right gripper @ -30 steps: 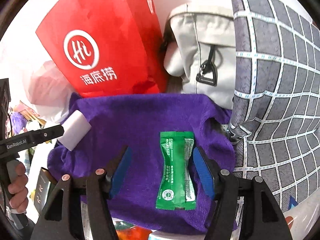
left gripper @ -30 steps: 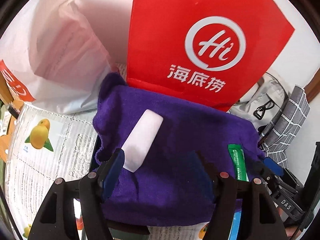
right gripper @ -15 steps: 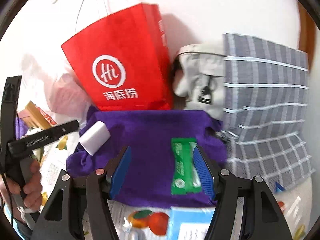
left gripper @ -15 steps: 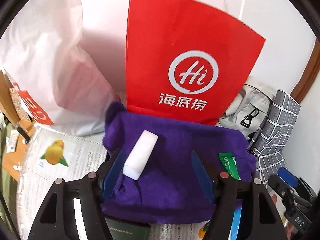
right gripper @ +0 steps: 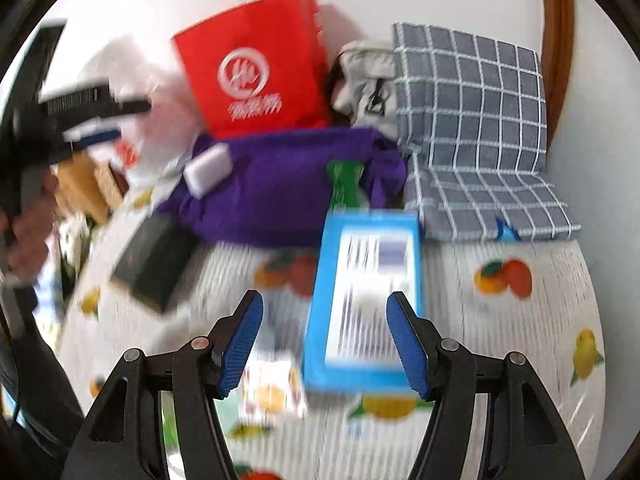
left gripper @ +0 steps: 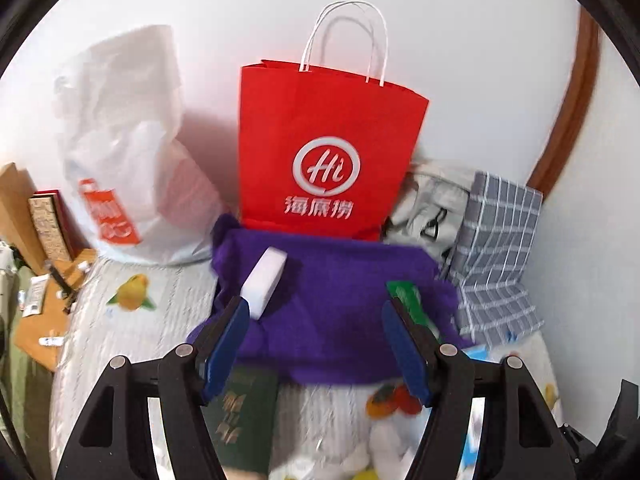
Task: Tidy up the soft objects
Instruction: 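Grasp the orange-print wet-wipe packet with the right tool while the left tool grasps the mesh bag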
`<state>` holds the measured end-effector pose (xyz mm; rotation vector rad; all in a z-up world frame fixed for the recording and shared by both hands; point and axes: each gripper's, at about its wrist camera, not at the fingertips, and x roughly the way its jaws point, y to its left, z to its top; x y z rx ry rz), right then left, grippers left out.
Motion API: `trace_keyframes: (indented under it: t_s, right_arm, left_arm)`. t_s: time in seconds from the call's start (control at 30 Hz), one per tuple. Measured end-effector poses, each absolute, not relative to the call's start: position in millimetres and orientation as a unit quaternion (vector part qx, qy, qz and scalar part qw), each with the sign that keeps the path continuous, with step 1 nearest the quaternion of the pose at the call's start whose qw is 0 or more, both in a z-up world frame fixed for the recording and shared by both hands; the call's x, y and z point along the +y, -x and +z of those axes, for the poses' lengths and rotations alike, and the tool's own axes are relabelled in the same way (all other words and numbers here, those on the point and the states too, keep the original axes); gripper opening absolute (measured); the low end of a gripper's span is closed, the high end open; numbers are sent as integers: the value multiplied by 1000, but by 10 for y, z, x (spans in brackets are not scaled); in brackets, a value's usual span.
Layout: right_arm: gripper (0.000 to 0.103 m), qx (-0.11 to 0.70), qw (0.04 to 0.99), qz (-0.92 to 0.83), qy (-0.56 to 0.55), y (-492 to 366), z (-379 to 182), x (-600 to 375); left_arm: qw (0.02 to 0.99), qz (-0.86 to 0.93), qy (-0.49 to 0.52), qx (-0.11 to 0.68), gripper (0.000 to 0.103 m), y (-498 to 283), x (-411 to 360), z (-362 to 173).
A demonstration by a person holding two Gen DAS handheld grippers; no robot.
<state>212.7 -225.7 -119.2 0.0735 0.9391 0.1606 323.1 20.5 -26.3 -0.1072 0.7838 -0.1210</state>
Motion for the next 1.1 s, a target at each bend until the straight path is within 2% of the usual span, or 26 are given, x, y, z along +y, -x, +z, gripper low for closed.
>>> trace_keyframes:
  t_s: [0.27, 0.47, 0.63, 0.8, 0.83, 0.87, 0.97, 1.1]
  right_arm:
    - [64, 465, 878, 110, 10, -1733, -1586, -1908]
    - [65, 478, 873, 92, 25, -1750, -1778, -1787]
    - [76, 473, 877, 73, 41, -1792, -1829, -1690]
    - [76, 481, 875, 59, 15, -1932, -1907, -1675]
    - [73, 479, 876, 55, 15, -1940, -1927, -1669]
    - [64, 476, 878, 49, 19, -1937, -1939, -1664]
    - [54, 460, 886, 55, 7, -1876, -1916, -1722]
    - [53, 444, 894, 60, -12, -1783, -1839, -1830]
  left_arm:
    - [916, -12, 58, 397, 67, -2427, 550, -586]
    - [908, -3, 77, 411, 67, -1924, 808, -924]
    - [897, -6, 114, 428, 67, -1666, 930, -1190]
    - [893, -3, 104, 437, 67, -1629, 910, -1286]
    - [893, -4, 104, 438, 67, -1617, 908, -1297]
    - [893, -6, 103, 439, 67, -1604, 902, -1305]
    - [892, -13, 103, 439, 67, -1572, 877, -1326]
    - [891, -22, 97, 443, 67, -1564, 782, -1366]
